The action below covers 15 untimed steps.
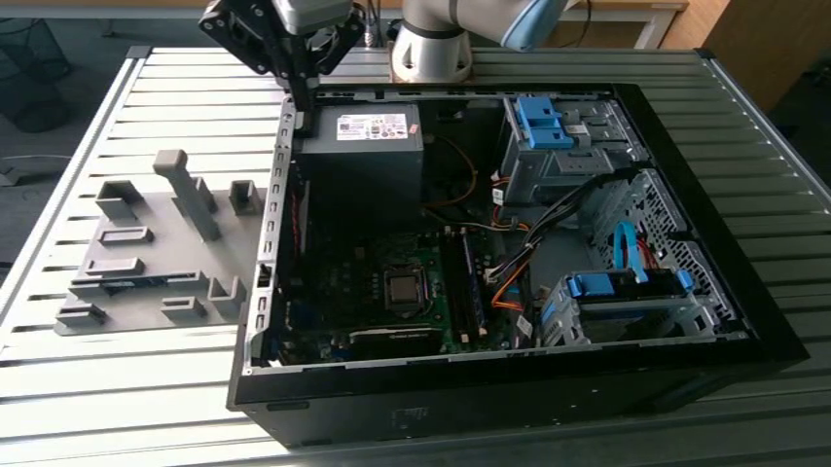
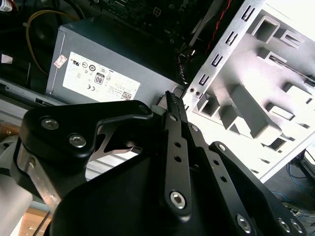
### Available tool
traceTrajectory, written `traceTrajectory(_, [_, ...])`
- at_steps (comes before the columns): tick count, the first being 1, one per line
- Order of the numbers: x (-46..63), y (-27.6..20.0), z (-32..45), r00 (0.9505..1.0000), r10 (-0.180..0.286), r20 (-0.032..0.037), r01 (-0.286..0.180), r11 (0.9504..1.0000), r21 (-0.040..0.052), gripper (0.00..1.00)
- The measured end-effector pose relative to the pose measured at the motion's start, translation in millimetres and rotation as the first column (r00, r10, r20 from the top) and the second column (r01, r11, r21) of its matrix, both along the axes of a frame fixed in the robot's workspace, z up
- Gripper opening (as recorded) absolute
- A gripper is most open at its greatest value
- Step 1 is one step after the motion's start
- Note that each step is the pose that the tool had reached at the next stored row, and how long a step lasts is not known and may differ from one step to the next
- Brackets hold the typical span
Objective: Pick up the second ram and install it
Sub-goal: 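Reach for the second ram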
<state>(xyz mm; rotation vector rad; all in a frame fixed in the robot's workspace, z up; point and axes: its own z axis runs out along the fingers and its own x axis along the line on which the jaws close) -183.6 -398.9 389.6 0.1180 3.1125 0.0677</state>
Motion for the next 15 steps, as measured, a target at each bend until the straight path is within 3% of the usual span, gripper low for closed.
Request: traceTrajectory(15, [-2.8,0.0,-0.4,1.0,0.0,0.0,0.0,1.0,0.0,0.11])
